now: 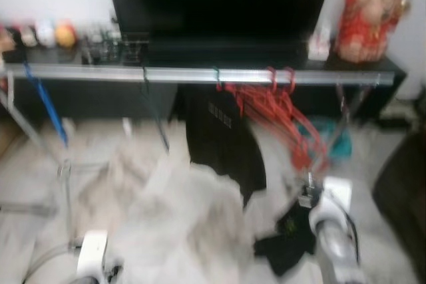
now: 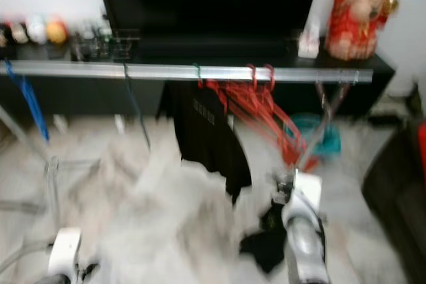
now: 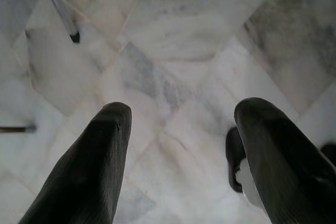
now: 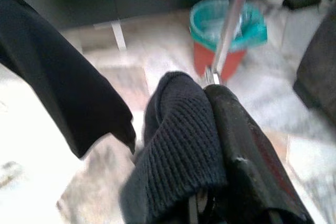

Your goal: Hang hanger

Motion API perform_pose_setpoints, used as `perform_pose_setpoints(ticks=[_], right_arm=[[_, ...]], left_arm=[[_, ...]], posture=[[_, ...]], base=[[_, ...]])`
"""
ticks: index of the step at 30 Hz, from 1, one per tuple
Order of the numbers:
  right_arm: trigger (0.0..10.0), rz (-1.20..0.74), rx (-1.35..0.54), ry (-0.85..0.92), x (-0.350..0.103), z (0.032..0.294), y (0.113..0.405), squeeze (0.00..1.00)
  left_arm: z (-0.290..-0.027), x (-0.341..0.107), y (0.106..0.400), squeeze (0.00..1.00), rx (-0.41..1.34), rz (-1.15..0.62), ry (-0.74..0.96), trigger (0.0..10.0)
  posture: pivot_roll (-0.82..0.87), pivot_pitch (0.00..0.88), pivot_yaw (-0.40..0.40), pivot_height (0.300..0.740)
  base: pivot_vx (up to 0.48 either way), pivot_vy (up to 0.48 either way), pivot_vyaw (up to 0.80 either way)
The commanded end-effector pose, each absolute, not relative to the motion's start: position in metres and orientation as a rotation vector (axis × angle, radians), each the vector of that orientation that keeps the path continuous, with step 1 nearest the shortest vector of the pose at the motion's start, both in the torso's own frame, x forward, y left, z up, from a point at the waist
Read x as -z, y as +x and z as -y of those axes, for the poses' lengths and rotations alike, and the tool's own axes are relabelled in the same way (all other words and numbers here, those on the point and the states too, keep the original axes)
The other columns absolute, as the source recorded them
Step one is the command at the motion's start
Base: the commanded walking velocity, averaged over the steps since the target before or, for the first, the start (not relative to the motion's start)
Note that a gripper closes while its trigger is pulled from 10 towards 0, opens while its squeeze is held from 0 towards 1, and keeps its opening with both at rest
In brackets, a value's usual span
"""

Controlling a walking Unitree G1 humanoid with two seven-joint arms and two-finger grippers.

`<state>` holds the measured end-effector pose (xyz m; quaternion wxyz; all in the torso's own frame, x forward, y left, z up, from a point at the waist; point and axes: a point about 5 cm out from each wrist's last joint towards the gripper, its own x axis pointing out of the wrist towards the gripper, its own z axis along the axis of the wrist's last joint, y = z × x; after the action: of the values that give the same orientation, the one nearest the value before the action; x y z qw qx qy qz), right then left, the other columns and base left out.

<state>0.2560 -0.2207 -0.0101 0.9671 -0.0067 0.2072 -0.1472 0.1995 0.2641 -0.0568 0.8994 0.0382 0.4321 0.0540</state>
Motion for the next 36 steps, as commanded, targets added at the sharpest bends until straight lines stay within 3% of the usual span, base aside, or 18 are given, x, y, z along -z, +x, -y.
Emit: perform_pose_setpoints(ticks=[1,22,36], right_arm=[[10.0,-0.414,0.315,-0.028,0.0113,0.2289,0.2515,0.0],[10.0,-0.439,0.274,-0.012,0.019,0.2224,0.2498,0.0],[10.0,-0.431,0.256,-0.011,0.0178,0.2212,0.2518,0.0]], left_arm=[[-0.2595,0.0586,0.1994,0.0,-0.106,-0.897,0.066,10.0],[-0.259,0.0576,0.2011,0.0,-0.1,-0.887,0.094,10.0],[-0.2583,0.0582,0.2005,0.0,-0.104,-0.885,0.084,10.0]], posture=[[0.04,0.0,0.018,0.74],[0.05,0.0,0.005,0.74],[0.05,0.0,-0.001,0.74]], base=[[0.304,0.0,0.0],[0.041,0.0,0.0],[0.0,-0.347,0.0]])
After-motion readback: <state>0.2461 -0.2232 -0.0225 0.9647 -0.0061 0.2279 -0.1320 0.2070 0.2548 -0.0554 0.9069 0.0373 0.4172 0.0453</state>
